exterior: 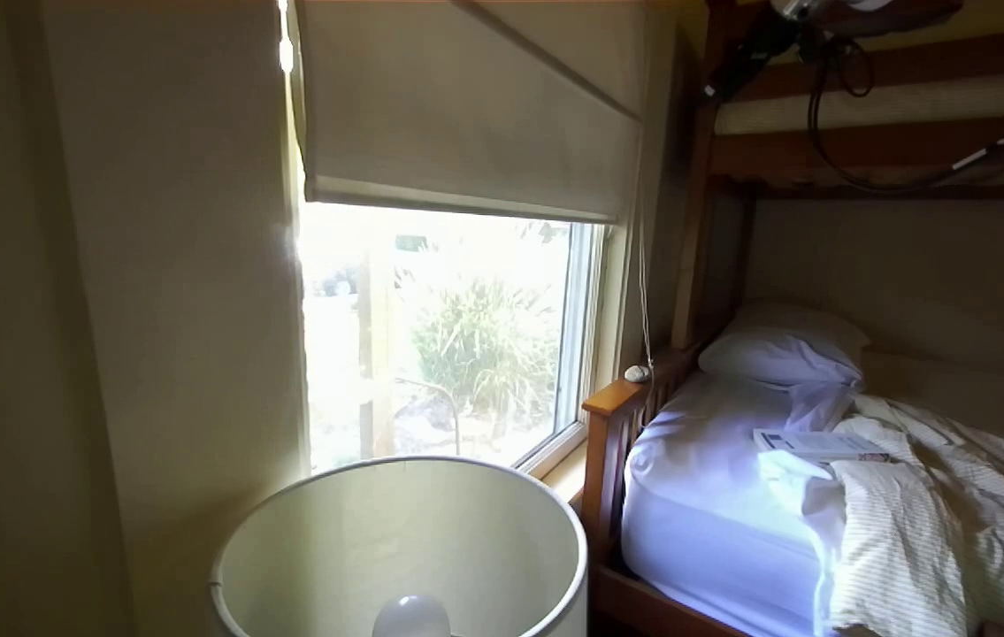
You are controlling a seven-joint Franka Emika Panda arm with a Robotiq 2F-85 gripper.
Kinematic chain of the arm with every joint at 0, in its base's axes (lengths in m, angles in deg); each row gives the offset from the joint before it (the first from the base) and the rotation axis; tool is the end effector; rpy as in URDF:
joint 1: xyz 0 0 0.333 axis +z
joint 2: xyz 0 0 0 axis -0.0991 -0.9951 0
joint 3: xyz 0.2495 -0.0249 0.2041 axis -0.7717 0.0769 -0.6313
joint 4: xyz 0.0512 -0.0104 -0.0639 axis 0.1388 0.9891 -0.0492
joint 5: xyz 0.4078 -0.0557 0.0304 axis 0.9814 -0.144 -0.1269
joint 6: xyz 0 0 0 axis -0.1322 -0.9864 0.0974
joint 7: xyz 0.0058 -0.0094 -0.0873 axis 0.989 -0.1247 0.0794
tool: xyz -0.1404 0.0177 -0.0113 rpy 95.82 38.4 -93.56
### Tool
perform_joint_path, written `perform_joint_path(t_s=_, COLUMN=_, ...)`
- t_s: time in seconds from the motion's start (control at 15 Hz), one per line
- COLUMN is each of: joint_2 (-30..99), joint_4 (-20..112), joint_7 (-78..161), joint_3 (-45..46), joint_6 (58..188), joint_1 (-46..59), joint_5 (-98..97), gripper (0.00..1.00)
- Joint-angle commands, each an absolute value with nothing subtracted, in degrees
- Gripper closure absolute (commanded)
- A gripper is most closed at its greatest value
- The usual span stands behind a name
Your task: Pull the rope on the right side of the window
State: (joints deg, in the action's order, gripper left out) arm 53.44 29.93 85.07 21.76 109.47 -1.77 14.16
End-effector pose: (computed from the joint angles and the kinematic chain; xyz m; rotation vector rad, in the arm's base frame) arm 0.5064 -0.3204 0.8194 2.6176 0.0965 1.1087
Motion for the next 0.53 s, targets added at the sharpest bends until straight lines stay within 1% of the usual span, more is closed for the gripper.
perform_joint_path(t_s=0.0, joint_2=51.33, joint_4=27.89, joint_7=85.3, joint_3=19.4, joint_6=107.85, joint_1=-4.99, joint_5=15.19, gripper=0.0)
perform_joint_path(t_s=0.27, joint_2=42.61, joint_4=21.33, joint_7=88.48, joint_3=18.48, joint_6=102.37, joint_1=-8.55, joint_5=25.53, gripper=0.0)
perform_joint_path(t_s=0.33, joint_2=39.26, joint_4=17.99, joint_7=89.04, joint_3=20.83, joint_6=100.15, joint_1=-7.71, joint_5=28.61, gripper=0.0)
perform_joint_path(t_s=0.47, joint_2=33.99, joint_4=12.88, joint_7=87.78, joint_3=21.06, joint_6=97.19, joint_1=-10.06, joint_5=30.45, gripper=0.0)
